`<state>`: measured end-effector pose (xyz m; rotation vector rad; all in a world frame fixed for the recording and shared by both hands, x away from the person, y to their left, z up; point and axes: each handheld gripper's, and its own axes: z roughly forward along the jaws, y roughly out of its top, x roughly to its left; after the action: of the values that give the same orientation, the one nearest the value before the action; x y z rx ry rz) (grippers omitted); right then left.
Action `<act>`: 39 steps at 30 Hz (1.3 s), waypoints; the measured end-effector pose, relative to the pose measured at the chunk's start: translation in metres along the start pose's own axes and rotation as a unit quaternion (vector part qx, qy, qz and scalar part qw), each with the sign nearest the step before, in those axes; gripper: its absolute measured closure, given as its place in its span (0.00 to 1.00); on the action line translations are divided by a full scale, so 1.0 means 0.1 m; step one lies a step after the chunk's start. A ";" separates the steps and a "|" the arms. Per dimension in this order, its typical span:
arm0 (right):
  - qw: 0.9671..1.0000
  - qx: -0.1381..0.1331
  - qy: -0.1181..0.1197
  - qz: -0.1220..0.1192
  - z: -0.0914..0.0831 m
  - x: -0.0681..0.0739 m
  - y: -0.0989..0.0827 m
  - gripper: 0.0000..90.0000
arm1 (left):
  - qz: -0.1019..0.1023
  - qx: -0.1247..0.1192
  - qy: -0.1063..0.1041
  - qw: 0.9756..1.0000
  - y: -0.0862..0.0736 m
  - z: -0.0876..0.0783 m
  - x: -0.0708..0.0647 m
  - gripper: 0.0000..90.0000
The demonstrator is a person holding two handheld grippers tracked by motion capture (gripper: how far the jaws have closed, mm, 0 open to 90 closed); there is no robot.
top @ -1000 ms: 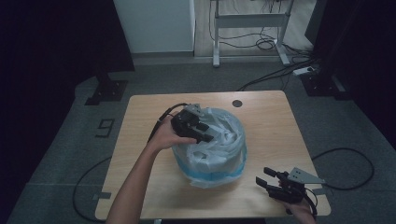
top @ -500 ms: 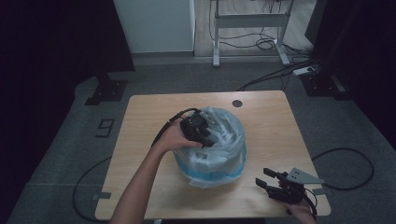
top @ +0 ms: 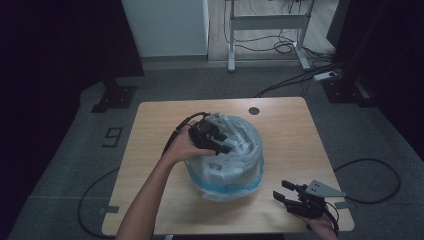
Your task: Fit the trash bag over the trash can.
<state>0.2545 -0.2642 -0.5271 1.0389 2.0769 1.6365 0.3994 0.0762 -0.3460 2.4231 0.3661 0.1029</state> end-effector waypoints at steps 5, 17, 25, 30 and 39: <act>1.000 0.000 0.000 0.000 -0.01 0.00 0.00 0.44 | 0.003 0.000 0.005 1.000 0.09 0.08 -0.03 0.56; 1.000 -0.003 -0.002 0.000 -0.02 -0.01 0.00 0.44 | 0.013 0.061 0.014 0.998 0.15 0.30 -0.09 0.61; 1.000 -0.004 -0.003 0.000 -0.02 -0.01 0.00 0.44 | 0.007 0.022 0.009 1.000 0.12 0.18 -0.10 0.57; 1.000 -0.003 -0.004 0.000 -0.02 -0.02 0.00 0.44 | -0.002 -0.026 0.011 1.000 0.05 0.00 -0.12 0.52; 1.000 -0.002 -0.007 0.000 -0.02 -0.01 0.00 0.44 | -0.017 -0.089 0.032 0.995 -0.20 -0.32 -0.24 0.49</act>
<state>0.2544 -0.2661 -0.5270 1.0461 2.0635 1.6299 0.3669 0.1033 -0.3335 2.2412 0.4085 0.1900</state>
